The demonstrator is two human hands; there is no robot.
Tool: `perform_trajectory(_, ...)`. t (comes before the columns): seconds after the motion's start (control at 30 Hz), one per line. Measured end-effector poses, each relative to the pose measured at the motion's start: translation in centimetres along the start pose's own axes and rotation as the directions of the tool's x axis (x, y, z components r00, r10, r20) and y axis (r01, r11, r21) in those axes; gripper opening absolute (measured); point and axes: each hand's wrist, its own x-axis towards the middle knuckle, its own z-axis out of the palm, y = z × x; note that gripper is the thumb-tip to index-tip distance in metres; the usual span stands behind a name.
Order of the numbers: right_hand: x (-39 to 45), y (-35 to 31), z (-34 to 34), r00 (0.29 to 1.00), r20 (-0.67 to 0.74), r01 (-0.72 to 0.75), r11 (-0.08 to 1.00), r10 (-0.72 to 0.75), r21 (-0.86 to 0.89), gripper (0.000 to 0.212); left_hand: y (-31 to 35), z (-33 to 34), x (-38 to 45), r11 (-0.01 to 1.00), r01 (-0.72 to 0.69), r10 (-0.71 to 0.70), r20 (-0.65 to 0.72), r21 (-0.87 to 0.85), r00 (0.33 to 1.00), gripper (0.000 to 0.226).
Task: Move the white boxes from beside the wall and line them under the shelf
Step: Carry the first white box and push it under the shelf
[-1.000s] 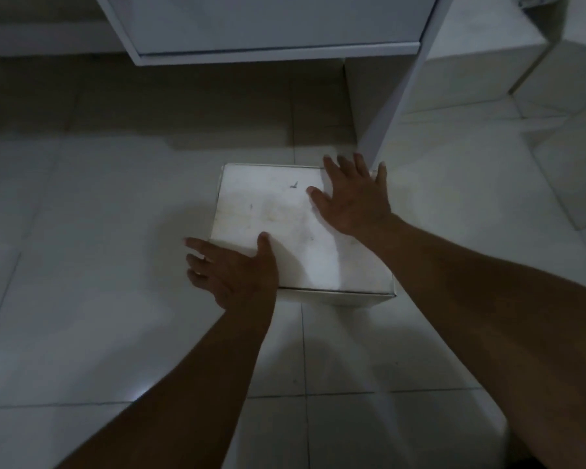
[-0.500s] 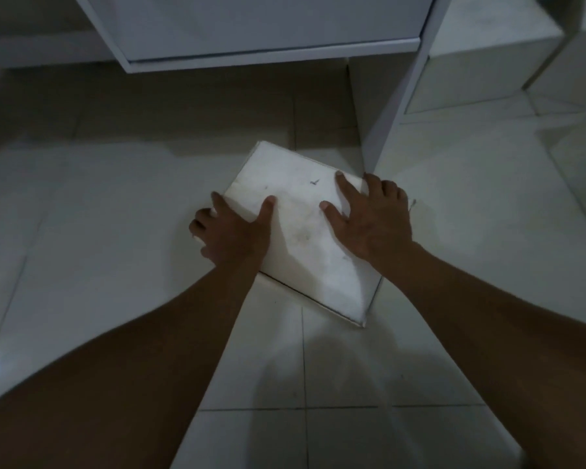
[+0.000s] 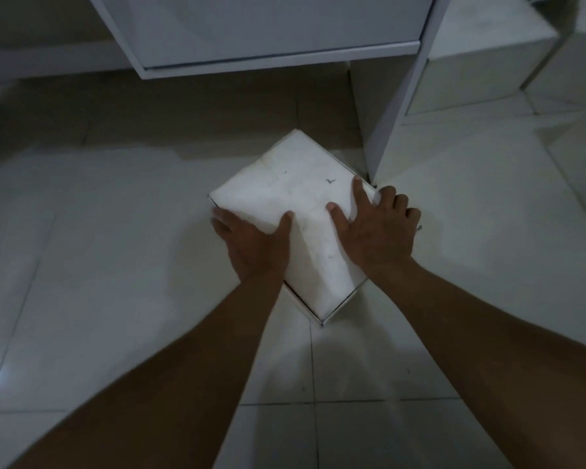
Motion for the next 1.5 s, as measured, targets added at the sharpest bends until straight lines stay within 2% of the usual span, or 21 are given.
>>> perform_trajectory(0.07, 0.0, -0.1, 0.2, 1.000, 0.013, -0.004, 1.000, 0.004, 0.024, 0.072, -0.5, 0.6, -1.8, 0.997, 0.072, -0.072, -0.008, 0.000, 0.997, 0.113)
perform_trajectory(0.17, 0.1, 0.0, 0.0, 0.999, 0.051, -0.003, 0.999, 0.000, 0.054, 0.072, -0.7, 0.9, -1.8, 0.999, 0.019, -0.017, -0.047, 0.034, 0.999, 0.107)
perform_trajectory(0.23, 0.0, 0.4, -0.2, 0.999, 0.047, 0.000, 0.998, -0.002, 0.059, 0.072, -0.6, 0.8, -0.8, 0.999, -0.026, 0.027, -0.020, 0.029, 0.999, 0.105)
perform_trajectory(0.4, -1.1, 0.8, -0.1, 0.999, 0.010, -0.035, 0.999, 0.035, 0.036, 0.072, 0.9, 0.4, 2.5, 0.986, -0.152, 0.142, 0.126, 0.074, 0.982, 0.098)
perform_trajectory(0.5, -1.9, 0.7, -0.3, 0.996, 0.035, -0.087, 0.994, 0.086, 0.058, 0.074, 2.2, 0.1, 4.3, 0.961, -0.265, 0.239, 0.250, 0.078, 0.938, 0.094)
perform_trajectory(0.6, -2.5, 0.7, -0.3, 0.994, 0.040, -0.108, 0.992, 0.105, 0.058, 0.075, 2.7, 0.0, 5.3, 0.954, -0.293, 0.252, 0.355, 0.066, 0.900, 0.098)
perform_trajectory(0.67, -2.6, 1.2, -0.2, 0.998, -0.037, -0.043, 0.995, 0.047, 0.085, 0.070, 2.2, 0.1, 5.2, 0.937, -0.325, 0.250, 0.401, 0.129, 0.881, 0.100)
perform_trajectory(0.7, -2.8, 1.7, -0.2, 0.994, -0.105, 0.053, 0.991, -0.040, 0.123, 0.066, 1.6, 0.0, 4.7, 0.893, -0.402, 0.295, 0.413, 0.201, 0.862, 0.097)
perform_trajectory(0.73, -2.9, 2.2, -0.2, 0.971, -0.176, 0.193, 0.969, -0.164, 0.158, 0.061, 0.9, -0.3, 4.1, 0.815, -0.515, 0.384, 0.418, 0.264, 0.823, 0.092)
perform_trajectory(0.77, -3.0, 2.8, -0.2, 0.925, -0.225, 0.349, 0.919, -0.306, 0.183, 0.058, 0.3, -0.8, 3.4, 0.711, -0.640, 0.500, 0.432, 0.290, 0.751, 0.086)
perform_trajectory(0.83, -3.2, 4.1, -0.3, 0.814, -0.240, 0.578, 0.779, -0.529, 0.243, 0.060, -0.5, -2.5, 2.4, 0.478, -0.841, 0.647, 0.545, 0.255, 0.533, 0.080)
perform_trajectory(0.87, -3.3, 4.6, -0.4, 0.781, -0.203, 0.624, 0.730, -0.590, 0.278, 0.067, -0.8, -3.3, 2.2, 0.388, -0.893, 0.645, 0.624, 0.228, 0.440, 0.083)
perform_trajectory(0.9, -3.4, 5.0, -0.5, 0.766, -0.135, 0.636, 0.711, -0.629, 0.299, 0.076, -1.1, -4.1, 2.0, 0.329, -0.921, 0.611, 0.697, 0.207, 0.375, 0.088)
perform_trajectory(1.0, -3.7, 5.4, -0.4, 0.733, 0.081, 0.650, 0.731, -0.675, 0.207, 0.099, -2.0, -5.1, 2.1, 0.198, -0.956, 0.509, 0.810, 0.217, 0.290, 0.110)
perform_trajectory(1.07, -3.6, 5.6, -0.1, 0.732, 0.099, 0.661, 0.738, -0.674, 0.136, 0.101, -2.3, -4.7, 2.4, 0.151, -0.963, 0.518, 0.811, 0.225, 0.271, 0.115)
perform_trajectory(1.23, -3.1, 5.7, 0.5, 0.757, 0.087, 0.636, 0.761, -0.648, 0.132, 0.091, -2.0, -3.8, 3.5, 0.153, -0.967, 0.534, 0.806, 0.203, 0.254, 0.107)
perform_trajectory(1.4, -0.6, 5.6, 0.2, 0.770, 0.111, 0.620, 0.777, -0.629, 0.109, 0.086, -0.2, -2.2, 4.7, 0.214, -0.952, 0.535, 0.789, 0.220, 0.303, 0.105)
perform_trajectory(1.5, 0.7, 5.2, 0.3, 0.796, 0.107, 0.587, 0.803, -0.596, 0.106, 0.083, 0.9, -0.9, 4.9, 0.252, -0.932, 0.542, 0.760, 0.260, 0.359, 0.102)
